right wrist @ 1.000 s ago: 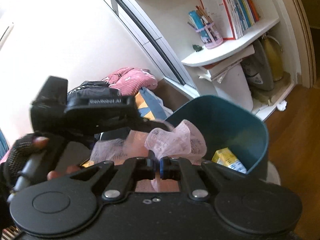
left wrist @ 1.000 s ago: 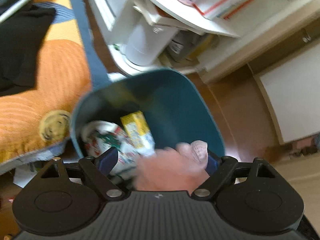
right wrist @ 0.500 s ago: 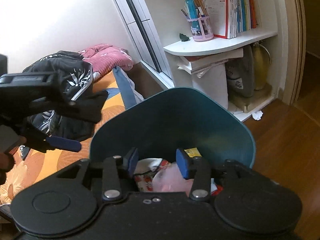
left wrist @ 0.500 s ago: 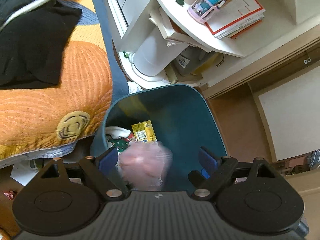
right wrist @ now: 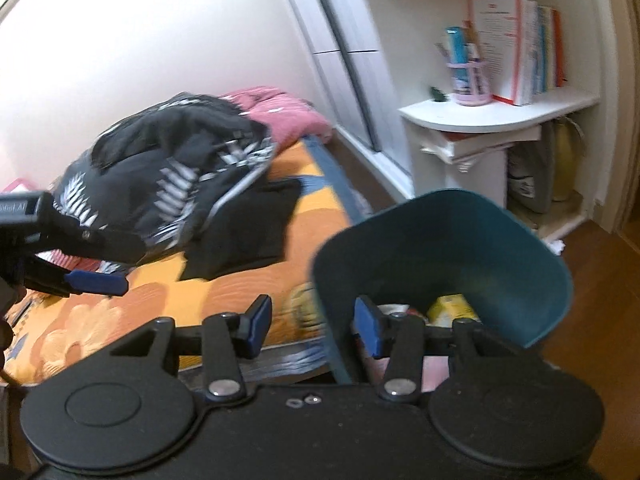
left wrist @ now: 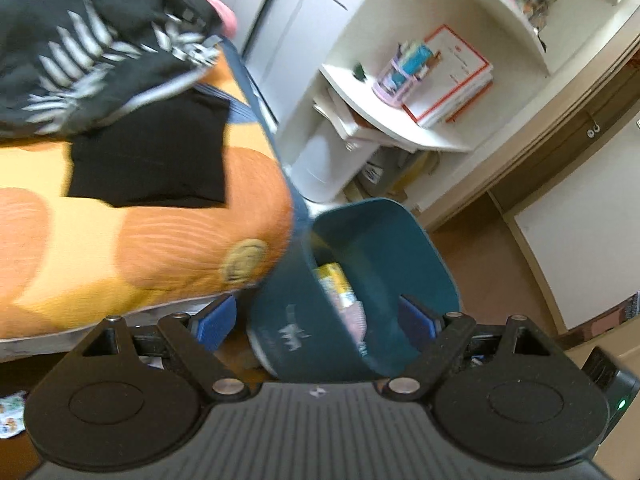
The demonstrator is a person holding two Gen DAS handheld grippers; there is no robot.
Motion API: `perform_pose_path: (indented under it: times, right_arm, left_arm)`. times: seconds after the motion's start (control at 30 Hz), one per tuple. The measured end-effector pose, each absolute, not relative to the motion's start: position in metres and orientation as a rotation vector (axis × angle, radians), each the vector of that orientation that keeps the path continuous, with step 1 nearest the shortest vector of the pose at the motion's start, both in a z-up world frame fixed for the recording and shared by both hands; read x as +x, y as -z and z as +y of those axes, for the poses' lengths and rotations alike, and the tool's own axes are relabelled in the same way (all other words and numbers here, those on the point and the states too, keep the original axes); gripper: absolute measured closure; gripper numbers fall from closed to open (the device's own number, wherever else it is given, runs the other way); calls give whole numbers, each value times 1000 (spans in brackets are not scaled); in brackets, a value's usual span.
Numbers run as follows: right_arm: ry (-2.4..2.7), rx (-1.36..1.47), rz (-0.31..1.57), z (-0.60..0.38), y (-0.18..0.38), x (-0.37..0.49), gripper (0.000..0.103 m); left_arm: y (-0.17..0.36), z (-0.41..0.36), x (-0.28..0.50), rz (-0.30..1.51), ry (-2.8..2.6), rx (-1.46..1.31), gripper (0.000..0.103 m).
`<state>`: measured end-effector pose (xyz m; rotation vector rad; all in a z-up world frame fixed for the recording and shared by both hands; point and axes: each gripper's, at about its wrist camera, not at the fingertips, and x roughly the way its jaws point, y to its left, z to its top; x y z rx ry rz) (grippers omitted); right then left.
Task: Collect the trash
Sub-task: 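Move both tools down under the bed edge toward the floor wrappers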
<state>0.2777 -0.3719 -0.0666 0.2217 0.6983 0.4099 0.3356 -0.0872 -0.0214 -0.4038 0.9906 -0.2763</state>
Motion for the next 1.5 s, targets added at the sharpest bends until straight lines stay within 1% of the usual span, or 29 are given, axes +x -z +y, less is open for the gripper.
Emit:
perform_pose_path:
  times: [0.2, 0.33, 0.47, 0.67, 0.83, 1.0, 1.27, 1.5]
  right_arm:
    - [-487, 164, 730, -315, 60, 258, 56]
    - [-532, 130, 762, -277, 66, 250, 56]
    - [-580, 102, 808, -238, 80, 247, 56]
    - [-606, 86, 933, -189, 121, 253, 56]
    - [-597, 56, 1048, -155, 173, 267, 56]
    - [-572, 3, 1126, -138, 225, 283, 56]
    - [-528, -49, 1179, -117, 302, 319, 56]
    - [-472, -93, 1232, -103, 369, 346, 56]
  left_arm:
    - [16, -19, 282, 952, 197, -381, 15]
    - [28, 28, 253, 960, 123, -350, 15]
    - [53, 74, 233, 1006, 51, -339, 15]
    - [116, 131, 217, 1111, -66, -369, 15]
    - [183, 169, 212, 1269, -141, -390, 15]
    - [243, 185, 217, 1390, -153, -205, 15]
    - [315, 191, 229, 1468, -64, 36, 15]
    - [385, 190, 226, 1558, 25, 154, 15]
